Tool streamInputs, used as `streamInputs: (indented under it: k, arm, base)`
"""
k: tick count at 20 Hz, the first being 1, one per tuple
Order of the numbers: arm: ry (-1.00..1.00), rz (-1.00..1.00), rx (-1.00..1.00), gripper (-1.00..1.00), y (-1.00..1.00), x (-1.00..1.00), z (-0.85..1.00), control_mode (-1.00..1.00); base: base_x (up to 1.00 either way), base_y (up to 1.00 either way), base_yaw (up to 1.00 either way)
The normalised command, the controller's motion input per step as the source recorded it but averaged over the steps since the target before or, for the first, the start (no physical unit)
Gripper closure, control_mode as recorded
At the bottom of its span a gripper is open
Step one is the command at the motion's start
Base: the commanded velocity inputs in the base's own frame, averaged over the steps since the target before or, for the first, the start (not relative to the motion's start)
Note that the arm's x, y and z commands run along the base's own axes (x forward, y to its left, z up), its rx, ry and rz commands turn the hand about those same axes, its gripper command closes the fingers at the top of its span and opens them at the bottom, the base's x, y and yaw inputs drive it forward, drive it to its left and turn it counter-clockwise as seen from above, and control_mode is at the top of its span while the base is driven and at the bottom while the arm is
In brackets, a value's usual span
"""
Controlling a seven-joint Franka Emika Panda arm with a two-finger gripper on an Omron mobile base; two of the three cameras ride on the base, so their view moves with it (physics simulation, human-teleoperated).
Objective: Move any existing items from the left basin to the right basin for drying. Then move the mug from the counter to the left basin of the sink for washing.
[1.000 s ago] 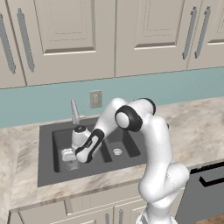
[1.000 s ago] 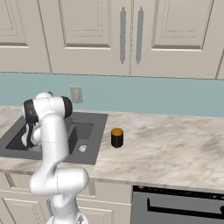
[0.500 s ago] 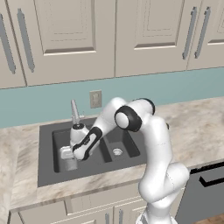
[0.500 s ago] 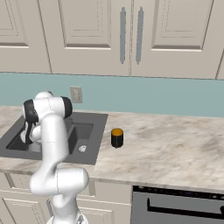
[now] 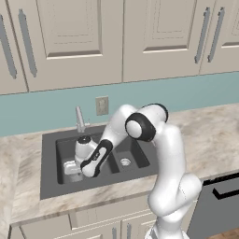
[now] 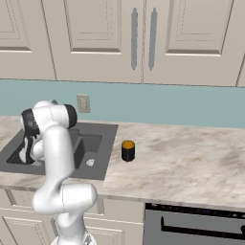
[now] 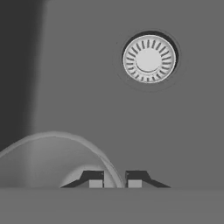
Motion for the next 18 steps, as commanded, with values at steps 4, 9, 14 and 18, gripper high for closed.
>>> streamInputs:
  k: [4, 9, 14, 18]
  arm:
    - [-0.04, -0.01, 0.0, 1.0, -0.01, -0.3, 0.26, -1.0]
    - [-0.02, 0.0, 0.0, 1.0, -0.05, -0.12, 0.48, -1.0]
    - [-0.02, 0.0, 0.0, 1.0, -0.09, -0.04, 0.57, -1.0]
    - [-0.02, 0.0, 0.0, 1.0, -0.1, -0.02, 0.59, -1.0]
  base:
    - [0.0, 0.0, 0.0]
    - [0.0, 0.0, 0.0]
    - [0.0, 0.0, 0.0]
    - [0.0, 0.0, 0.0]
